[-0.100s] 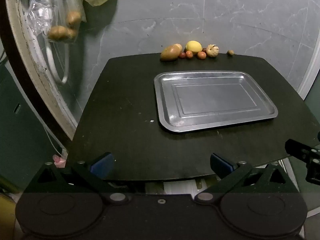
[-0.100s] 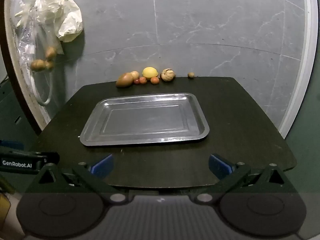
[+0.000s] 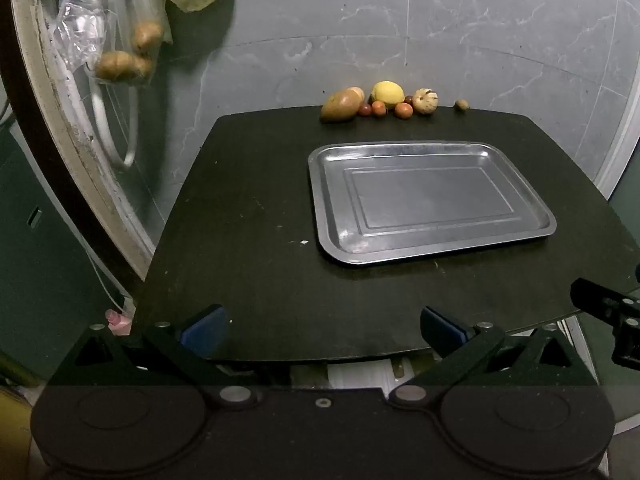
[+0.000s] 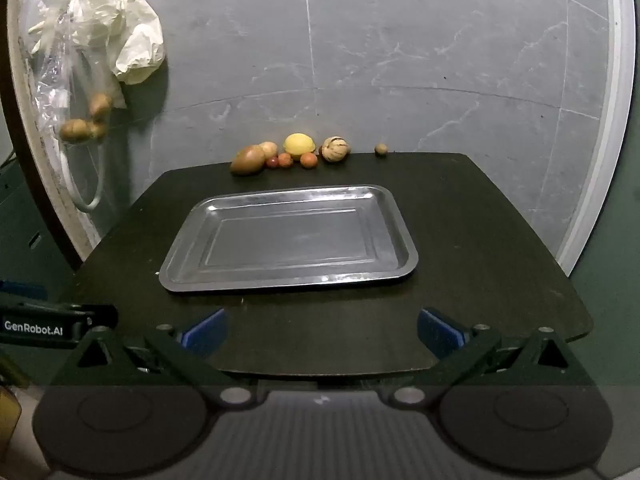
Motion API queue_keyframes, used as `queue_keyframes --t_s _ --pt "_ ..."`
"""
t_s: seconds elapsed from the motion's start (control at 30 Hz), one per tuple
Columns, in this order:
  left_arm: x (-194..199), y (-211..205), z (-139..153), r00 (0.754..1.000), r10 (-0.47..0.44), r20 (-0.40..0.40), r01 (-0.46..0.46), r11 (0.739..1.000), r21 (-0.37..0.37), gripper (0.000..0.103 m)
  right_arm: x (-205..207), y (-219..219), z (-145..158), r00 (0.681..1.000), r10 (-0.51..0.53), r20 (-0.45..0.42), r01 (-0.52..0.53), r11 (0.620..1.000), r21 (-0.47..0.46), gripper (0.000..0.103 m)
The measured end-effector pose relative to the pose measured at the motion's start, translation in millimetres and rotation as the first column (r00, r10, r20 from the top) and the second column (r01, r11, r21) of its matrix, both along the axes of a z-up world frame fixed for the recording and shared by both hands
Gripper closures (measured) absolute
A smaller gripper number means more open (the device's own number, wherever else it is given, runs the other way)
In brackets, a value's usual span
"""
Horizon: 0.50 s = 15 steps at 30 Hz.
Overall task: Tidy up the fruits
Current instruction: 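Move both tools over the tray toward the row of fruit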
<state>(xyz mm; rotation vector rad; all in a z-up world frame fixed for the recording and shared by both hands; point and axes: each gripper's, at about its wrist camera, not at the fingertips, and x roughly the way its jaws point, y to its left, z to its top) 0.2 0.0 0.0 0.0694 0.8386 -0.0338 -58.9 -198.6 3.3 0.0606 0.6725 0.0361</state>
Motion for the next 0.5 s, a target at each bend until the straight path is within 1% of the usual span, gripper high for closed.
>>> queue_keyframes --t_s 0.43,0.5 --pt "-0.3 -0.4 -0.2 1.000 0.002 -0.005 -0.002 1.000 0.002 0.001 -0.1 -9.7 -0.2 1.000 -0.003 -0.010 0.003 1.000 0.004 0.000" --pt "-0.1 -0.3 -0.2 1.000 0.001 -0.006 -0.001 1.000 0.002 0.001 4.4 -3.2 -2.4 1.000 -0.009 -0.017 0.009 1.000 0.001 0.000"
